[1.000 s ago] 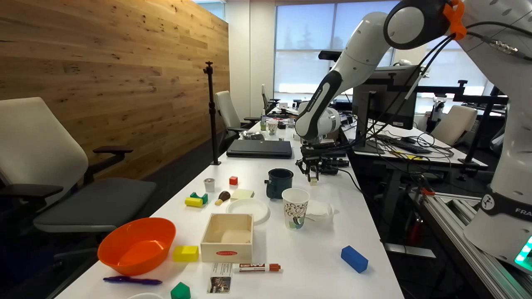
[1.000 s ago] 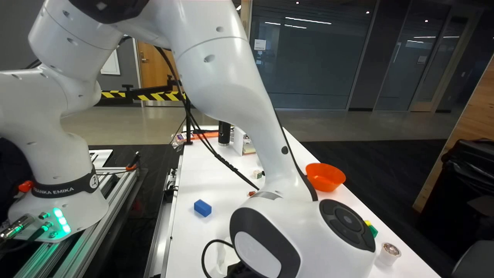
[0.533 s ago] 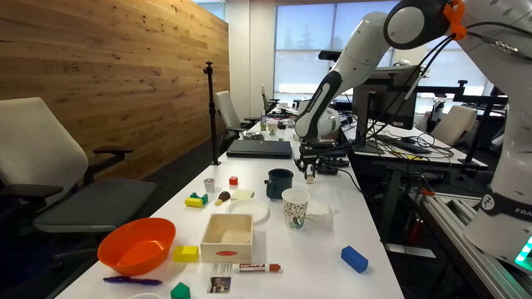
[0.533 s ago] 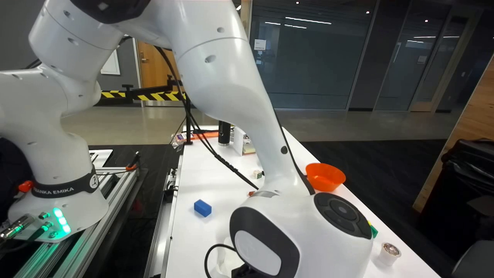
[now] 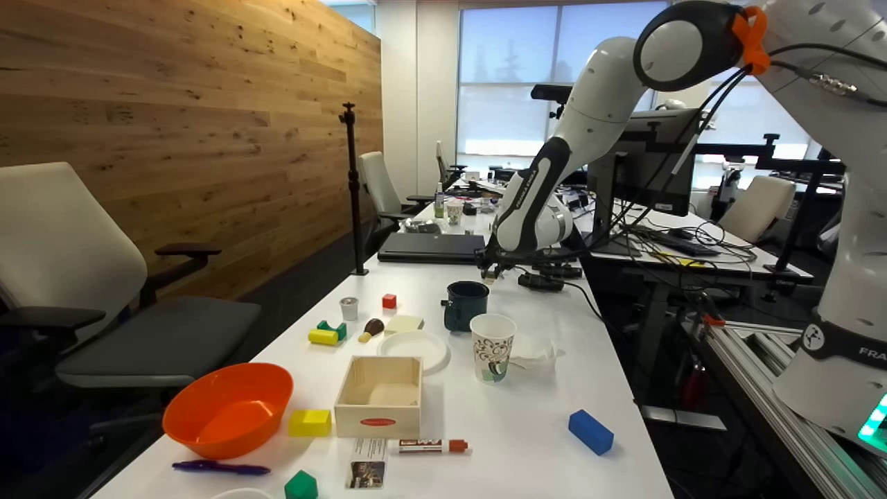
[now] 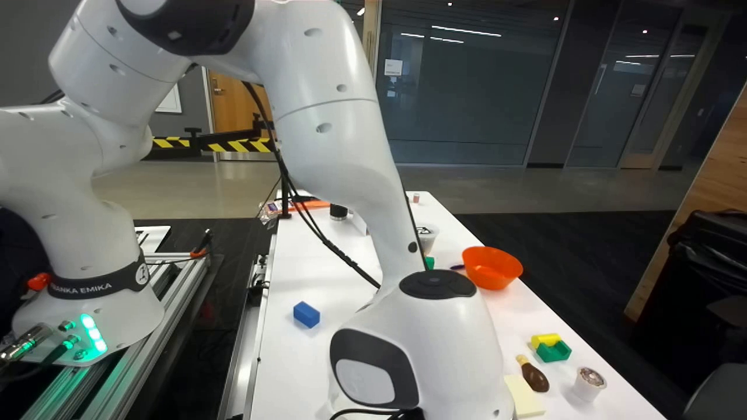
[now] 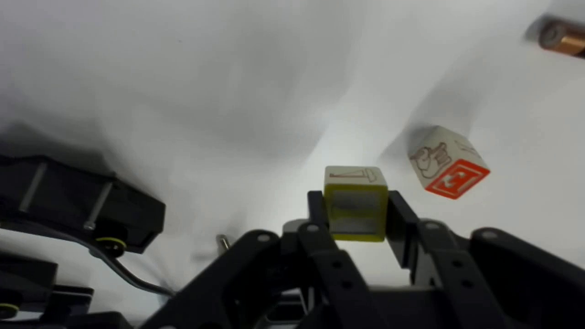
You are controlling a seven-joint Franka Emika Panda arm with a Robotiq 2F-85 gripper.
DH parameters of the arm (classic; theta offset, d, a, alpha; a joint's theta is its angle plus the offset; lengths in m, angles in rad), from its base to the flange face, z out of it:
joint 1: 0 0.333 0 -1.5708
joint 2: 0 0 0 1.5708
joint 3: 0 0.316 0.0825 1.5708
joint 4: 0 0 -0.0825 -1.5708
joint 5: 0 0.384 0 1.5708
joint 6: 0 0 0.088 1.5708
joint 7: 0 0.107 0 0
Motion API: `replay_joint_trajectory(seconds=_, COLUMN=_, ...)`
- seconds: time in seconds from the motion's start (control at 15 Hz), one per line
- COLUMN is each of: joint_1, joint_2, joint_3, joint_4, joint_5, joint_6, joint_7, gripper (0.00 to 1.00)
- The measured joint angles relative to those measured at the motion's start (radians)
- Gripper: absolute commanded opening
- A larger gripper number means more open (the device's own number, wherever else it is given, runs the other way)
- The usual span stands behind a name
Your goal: Move the block to the right.
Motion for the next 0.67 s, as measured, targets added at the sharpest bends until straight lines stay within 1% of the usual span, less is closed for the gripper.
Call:
replay_joint_trajectory(seconds=0.2, joint_1=-0.039, joint_2=0.054, joint_3=0.058, joint_4=-0.003, joint_5=0.001, joint_6=0.234, joint_7=-0.033, gripper=0.1)
replay_joint_trajectory(seconds=0.33, joint_1=-0.077, joint_2=0.093, joint_3=0.103, joint_4=-0.005, joint_5=0.001, joint_6=0.361, joint_7=-0.055, gripper=0.1)
replay_joint_trajectory(seconds=0.47, joint_1=-0.11, joint_2=0.126, joint_3=0.135, joint_4=-0.006, joint_5=-0.001, joint_6=0.443, joint_7=-0.076, gripper=0.1)
replay_joint_trajectory(seconds=0.53, joint_1=-0.121, joint_2=0.139, joint_3=0.145, joint_4=-0.006, joint_5=-0.001, joint_6=0.464, joint_7=-0.086, gripper=0.1)
replay_joint_trajectory(seconds=0.67, joint_1=-0.135, joint_2=0.152, joint_3=0.152, joint_4=-0.006, joint_5=-0.001, joint_6=0.471, joint_7=-0.096, gripper=0.11)
